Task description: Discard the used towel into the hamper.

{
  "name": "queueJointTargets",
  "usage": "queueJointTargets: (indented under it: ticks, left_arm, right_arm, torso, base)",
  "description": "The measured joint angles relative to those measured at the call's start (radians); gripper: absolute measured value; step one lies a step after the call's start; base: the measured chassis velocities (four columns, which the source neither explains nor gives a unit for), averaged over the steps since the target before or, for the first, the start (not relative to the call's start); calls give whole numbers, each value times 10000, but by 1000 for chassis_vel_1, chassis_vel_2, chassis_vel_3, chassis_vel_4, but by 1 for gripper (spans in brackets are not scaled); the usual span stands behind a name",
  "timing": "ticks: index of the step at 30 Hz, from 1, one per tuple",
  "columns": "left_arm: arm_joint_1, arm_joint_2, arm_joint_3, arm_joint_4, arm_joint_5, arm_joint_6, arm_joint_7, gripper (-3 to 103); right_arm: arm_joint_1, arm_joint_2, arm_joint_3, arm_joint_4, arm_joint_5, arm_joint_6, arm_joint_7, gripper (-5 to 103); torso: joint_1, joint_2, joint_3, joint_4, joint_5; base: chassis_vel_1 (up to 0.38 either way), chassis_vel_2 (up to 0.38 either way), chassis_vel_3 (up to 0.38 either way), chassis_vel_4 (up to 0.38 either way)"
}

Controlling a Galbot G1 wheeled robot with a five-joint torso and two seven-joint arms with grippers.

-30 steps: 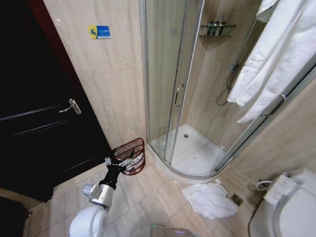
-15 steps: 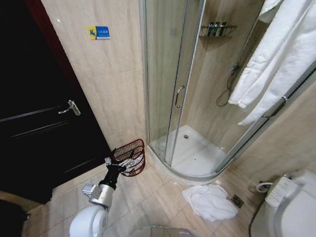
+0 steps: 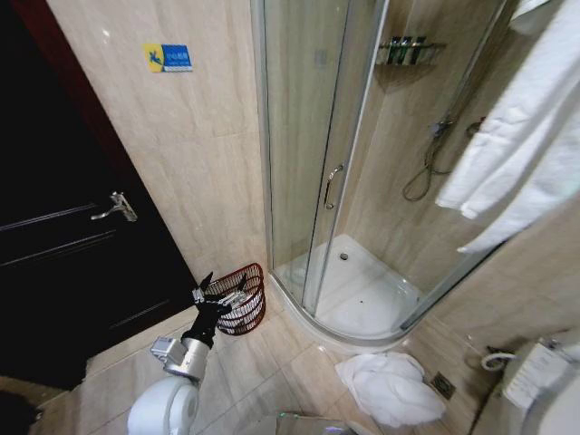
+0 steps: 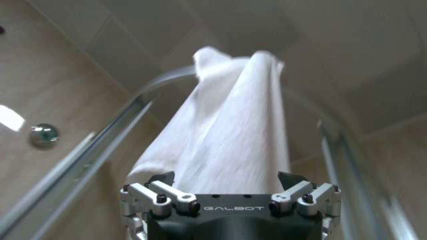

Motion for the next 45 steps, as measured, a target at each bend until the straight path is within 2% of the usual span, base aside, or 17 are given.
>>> queueJointTargets:
  ticks: [3, 4, 6, 8, 9, 13, 14, 17, 18, 19, 20, 23, 29, 32, 37, 41, 45]
  left_arm:
    - [5, -1, -2, 0, 0, 0, 0, 100]
    - [5, -1, -2, 0, 0, 0, 0, 100]
    - [5, -1, -2, 0, 0, 0, 0, 100]
    - [6, -1, -2, -1, 0, 0, 0, 100]
    - [6, -1, -2, -1, 0, 0, 0, 100]
    - [4, -2, -1, 0, 0, -1, 0, 100]
    - [4, -2, -1, 0, 0, -1, 0, 100]
    - [4, -2, -2, 0, 0, 0, 0, 100]
    - [4, -2, -2, 0, 0, 0, 0, 100]
    - [4, -2, -2, 0, 0, 0, 0, 100]
    - [4, -1, -2, 0, 0, 0, 0, 100]
    - [4, -1, -2, 0, 0, 0, 0, 100]
    - [4, -2, -2, 0, 0, 0, 0, 100]
    - [4, -1, -2, 0, 0, 0, 0, 100]
    - [4, -2, -2, 0, 0, 0, 0, 100]
    - [4, -2, -2, 0, 0, 0, 0, 100]
    - [4, -2, -2, 0, 0, -1, 0, 100]
  right_arm:
    - [1015, -616, -354, -636, 139, -378, 151, 100]
    - [1015, -616, -354, -636, 139, -378, 151, 100]
    - [1457, -905, -514, -950, 484, -658, 174, 100]
    - [1848, -1197, -690, -1278, 1282, -1000, 165, 100]
    - [1848, -1197, -690, -1278, 1282, -1000, 165, 100]
    - [2266, -1675, -836, -1470, 3677, -1634, 286, 100]
    - [2266, -1675, -836, -1470, 3677, -1634, 286, 100]
    - [2412, -1934, -825, -1506, 5204, -1997, 507, 100]
    - [2412, -1934, -825, -1506, 5204, -1997, 507, 100]
    - [2437, -2070, -822, -1541, 5716, -2133, 560, 100]
    - [2441, -2094, -822, -1548, 5793, -2151, 567, 100]
    - [2562, -2623, -894, -1755, 6971, -2465, 617, 100]
    - [2562, -3228, -992, -2318, 7669, -2578, 505, 100]
    - [2312, -3651, -988, -2696, 7987, -2686, 199, 100]
    - [1966, -3821, -962, -2713, 8167, -2713, -28, 100]
    - [1573, -4028, -836, -2649, 8759, -2712, -274, 100]
    - [1166, -4622, -519, -2806, 9328, -2572, -566, 100]
  torso:
    - [-14, 6, -5, 2, 3]
    - [-14, 6, -5, 2, 3]
    - [-15, 6, -5, 4, 1]
    - [-15, 7, -5, 3, 9]
    - [-15, 7, -5, 3, 9]
    - [-7, 5, -2, 5, 7]
    - [-7, 5, -2, 5, 7]
    - [-4, 5, -1, 7, 4]
    - [-4, 5, -1, 7, 4]
    - [-4, 4, -1, 6, 4]
    - [-4, 4, -1, 6, 4]
    - [-6, 5, -2, 4, 3]
    - [-6, 5, -2, 4, 4]
    - [-6, 5, -2, 3, 5]
    - [-6, 5, -2, 4, 5]
    - [-6, 4, -1, 6, 6]
    - [-7, 4, -2, 4, 5]
  base:
    - [31, -12, -44, 12]
    - [0, 0, 0, 0]
    - [36, -54, -40, 48]
    - [13, -16, -19, 26]
    - [0, 0, 0, 0]
    - [0, 0, 0, 0]
    - [0, 0, 0, 0]
    - [0, 0, 0, 0]
    - [0, 0, 0, 0]
    - [0, 0, 0, 0]
    - [0, 0, 0, 0]
    - [0, 0, 0, 0]
    - [0, 0, 0, 0]
    - [0, 0, 0, 0]
    - [0, 0, 0, 0]
    - [0, 0, 0, 0]
    - [0, 0, 0, 0]
